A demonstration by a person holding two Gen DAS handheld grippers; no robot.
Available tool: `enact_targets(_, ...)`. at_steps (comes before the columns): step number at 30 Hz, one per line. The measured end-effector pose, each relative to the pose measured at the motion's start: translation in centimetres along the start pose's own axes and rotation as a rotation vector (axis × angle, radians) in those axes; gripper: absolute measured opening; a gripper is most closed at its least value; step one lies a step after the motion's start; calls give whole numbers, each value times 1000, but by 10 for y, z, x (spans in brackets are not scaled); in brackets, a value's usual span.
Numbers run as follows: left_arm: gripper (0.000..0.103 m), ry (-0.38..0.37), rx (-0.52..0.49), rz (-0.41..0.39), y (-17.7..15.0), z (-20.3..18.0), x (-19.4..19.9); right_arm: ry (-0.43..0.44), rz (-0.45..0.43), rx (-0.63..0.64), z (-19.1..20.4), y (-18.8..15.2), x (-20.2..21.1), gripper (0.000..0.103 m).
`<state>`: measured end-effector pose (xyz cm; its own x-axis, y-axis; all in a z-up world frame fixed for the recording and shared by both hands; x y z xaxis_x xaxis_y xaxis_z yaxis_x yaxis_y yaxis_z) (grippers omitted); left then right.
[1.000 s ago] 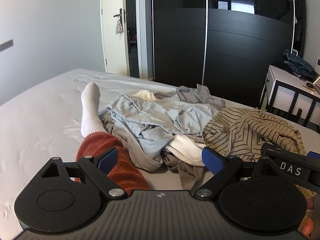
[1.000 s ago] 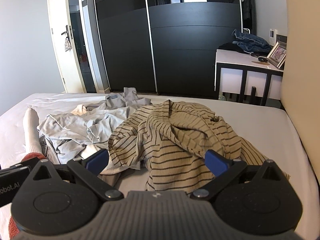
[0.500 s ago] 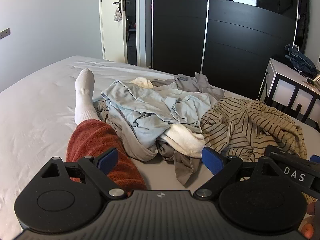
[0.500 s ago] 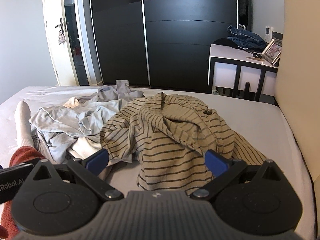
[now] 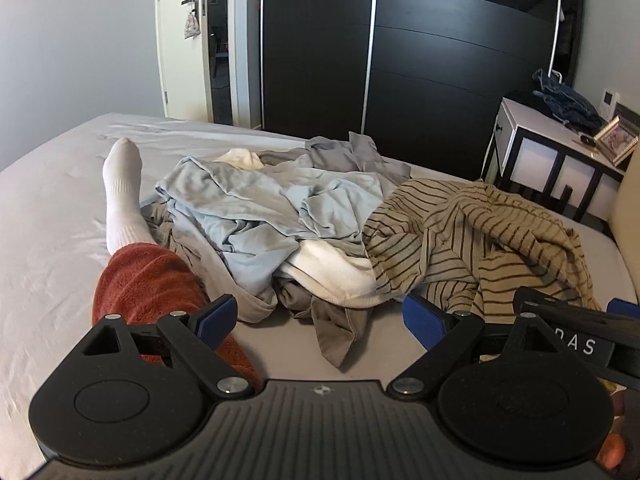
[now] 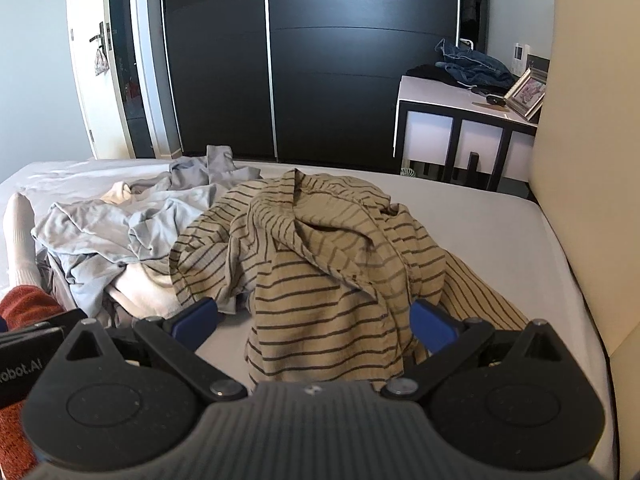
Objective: Fold clothes
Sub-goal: 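Move both tools toward the beige striped trousers on the clothes pile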
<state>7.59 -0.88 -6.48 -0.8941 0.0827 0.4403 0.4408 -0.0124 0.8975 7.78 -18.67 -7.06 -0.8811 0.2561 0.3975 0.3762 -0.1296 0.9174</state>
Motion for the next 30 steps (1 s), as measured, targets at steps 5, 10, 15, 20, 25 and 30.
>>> enact_targets(5, 103, -16, -7, 5, -3, -2, -3, -2, 9, 8, 0, -3, -1, 103)
enact_targets(10, 103, -13, -17, 6, -3, -2, -3, -1, 12, 14, 1, -4, -2, 103)
enact_targets(15, 103, -10, -27, 6, -2, -2, -2, -7, 0, 18, 0, -1, -3, 103)
enact_targets(20, 103, -6, -37, 5, -2, -2, -2, 19, -1, 24, 0, 0, -4, 103)
enact_targets(25, 103, -3, -42, 7, -1, -1, -3, 23, -1, 32, 0, 0, -6, 103)
enact_targets(30, 103, 2, -40, 14, -3, 1, -3, 25, 16, 33, -1, -3, -9, 103)
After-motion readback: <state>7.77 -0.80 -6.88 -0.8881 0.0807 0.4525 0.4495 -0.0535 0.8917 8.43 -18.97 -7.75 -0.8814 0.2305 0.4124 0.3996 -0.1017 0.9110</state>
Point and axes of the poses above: each gripper's, at about its wrist camera, not at the fingertips, and x roughly against the way its jaws point, z to its left, y to its top, the point moved 6 cm from there along -x, roughly the way its jaws point, and after that the axes turned 14 degrees about -z, right-handed, at the moved point
